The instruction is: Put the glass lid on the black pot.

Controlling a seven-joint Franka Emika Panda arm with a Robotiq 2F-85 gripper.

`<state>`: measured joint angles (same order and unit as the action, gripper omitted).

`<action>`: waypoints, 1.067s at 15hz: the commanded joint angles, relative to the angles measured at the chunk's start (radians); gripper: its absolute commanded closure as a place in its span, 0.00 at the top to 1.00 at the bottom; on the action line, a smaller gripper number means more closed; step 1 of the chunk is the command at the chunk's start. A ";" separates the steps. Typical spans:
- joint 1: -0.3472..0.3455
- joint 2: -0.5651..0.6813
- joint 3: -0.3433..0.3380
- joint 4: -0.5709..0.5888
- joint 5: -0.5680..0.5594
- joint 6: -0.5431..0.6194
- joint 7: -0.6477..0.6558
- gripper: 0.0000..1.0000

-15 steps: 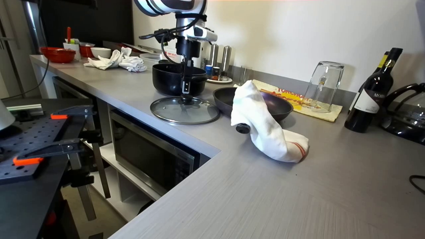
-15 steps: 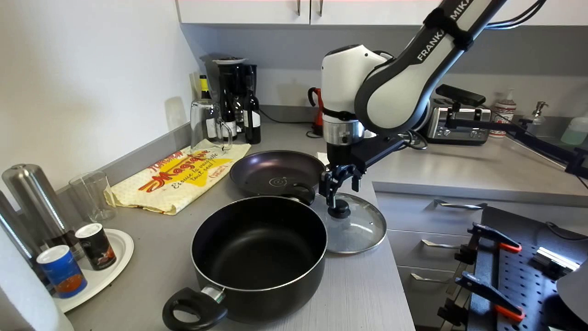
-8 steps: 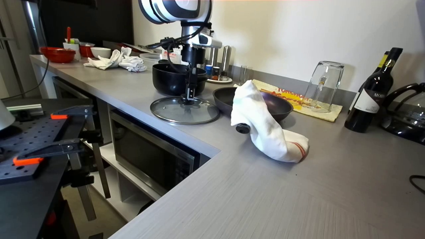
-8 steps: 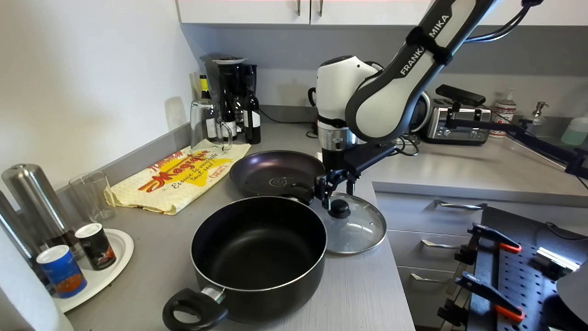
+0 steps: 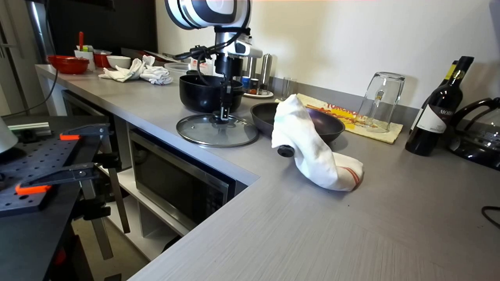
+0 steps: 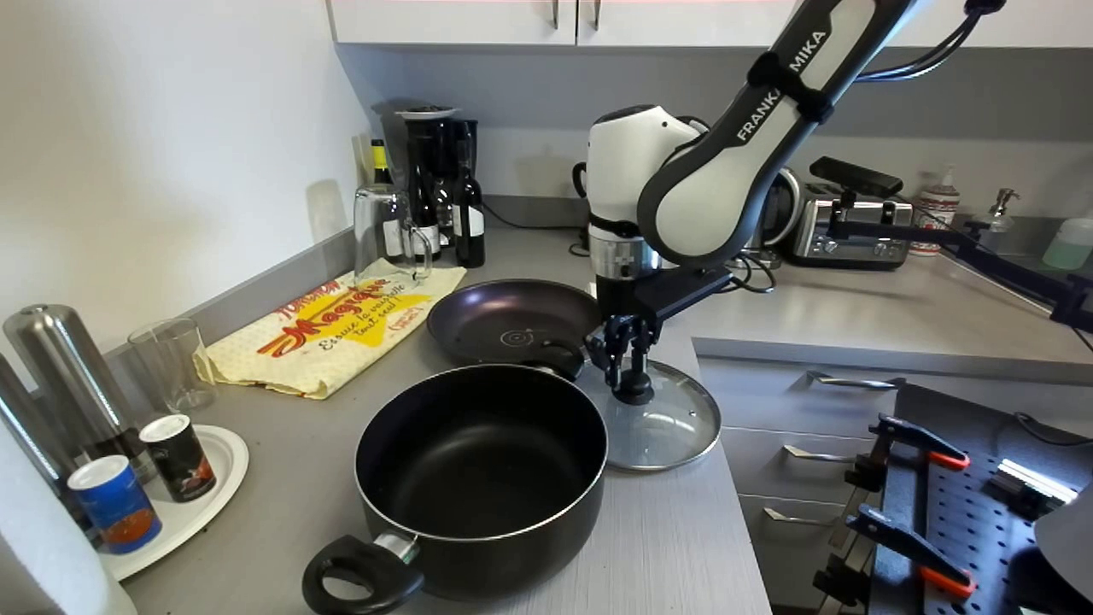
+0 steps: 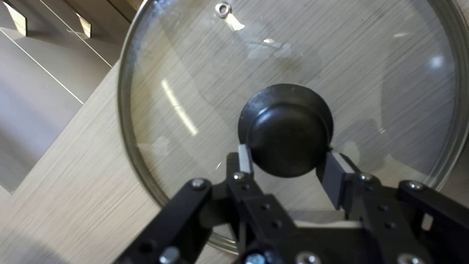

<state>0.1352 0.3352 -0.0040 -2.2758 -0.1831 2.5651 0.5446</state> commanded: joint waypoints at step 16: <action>0.015 -0.130 -0.043 -0.095 0.039 -0.012 0.017 0.23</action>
<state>0.1347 0.2752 -0.0356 -2.3350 -0.1432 2.5663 0.5449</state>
